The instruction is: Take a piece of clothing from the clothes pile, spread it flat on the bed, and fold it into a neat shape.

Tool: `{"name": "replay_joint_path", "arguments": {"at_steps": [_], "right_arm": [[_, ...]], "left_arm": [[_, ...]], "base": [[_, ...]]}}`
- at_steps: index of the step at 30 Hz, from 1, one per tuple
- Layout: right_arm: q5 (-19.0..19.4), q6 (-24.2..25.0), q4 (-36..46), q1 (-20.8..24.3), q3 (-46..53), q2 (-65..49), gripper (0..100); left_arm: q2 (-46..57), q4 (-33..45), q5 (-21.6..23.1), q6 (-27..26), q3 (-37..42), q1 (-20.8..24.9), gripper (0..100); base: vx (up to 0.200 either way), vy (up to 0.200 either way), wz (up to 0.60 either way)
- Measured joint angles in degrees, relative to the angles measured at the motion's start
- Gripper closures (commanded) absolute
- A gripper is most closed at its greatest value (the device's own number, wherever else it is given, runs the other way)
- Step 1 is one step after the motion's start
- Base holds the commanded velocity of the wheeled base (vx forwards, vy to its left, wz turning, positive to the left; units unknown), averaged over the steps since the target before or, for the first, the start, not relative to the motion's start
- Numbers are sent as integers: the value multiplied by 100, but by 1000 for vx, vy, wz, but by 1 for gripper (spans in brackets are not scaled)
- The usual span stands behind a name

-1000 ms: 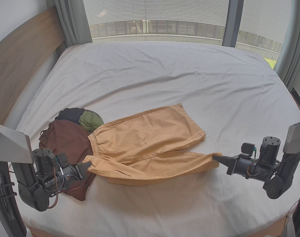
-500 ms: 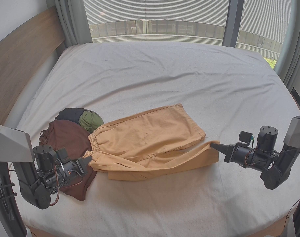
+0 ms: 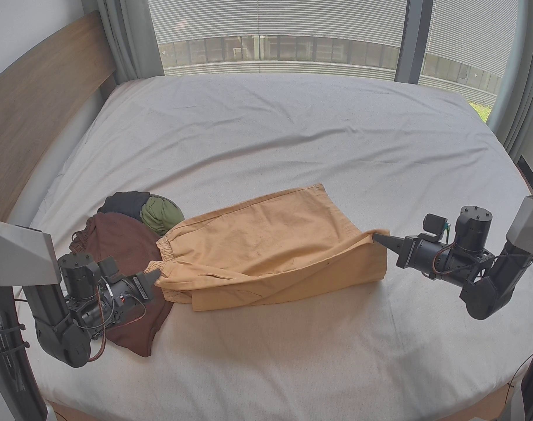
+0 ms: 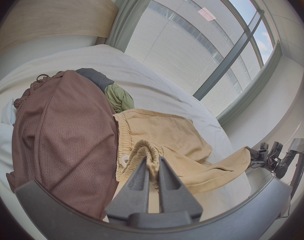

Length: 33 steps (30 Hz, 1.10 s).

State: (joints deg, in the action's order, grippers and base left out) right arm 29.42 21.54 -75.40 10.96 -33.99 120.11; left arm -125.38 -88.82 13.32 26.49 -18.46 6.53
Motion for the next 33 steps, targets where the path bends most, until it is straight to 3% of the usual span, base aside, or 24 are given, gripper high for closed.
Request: {"name": "replay_joint_path", "arguments": {"at_steps": [33], "right_arm": [[-169,115,1981,26,-2470,211,100]], "left_arm": [[-39,6,-608,444,-434,27,100]], "base": [[0,0,0]]}}
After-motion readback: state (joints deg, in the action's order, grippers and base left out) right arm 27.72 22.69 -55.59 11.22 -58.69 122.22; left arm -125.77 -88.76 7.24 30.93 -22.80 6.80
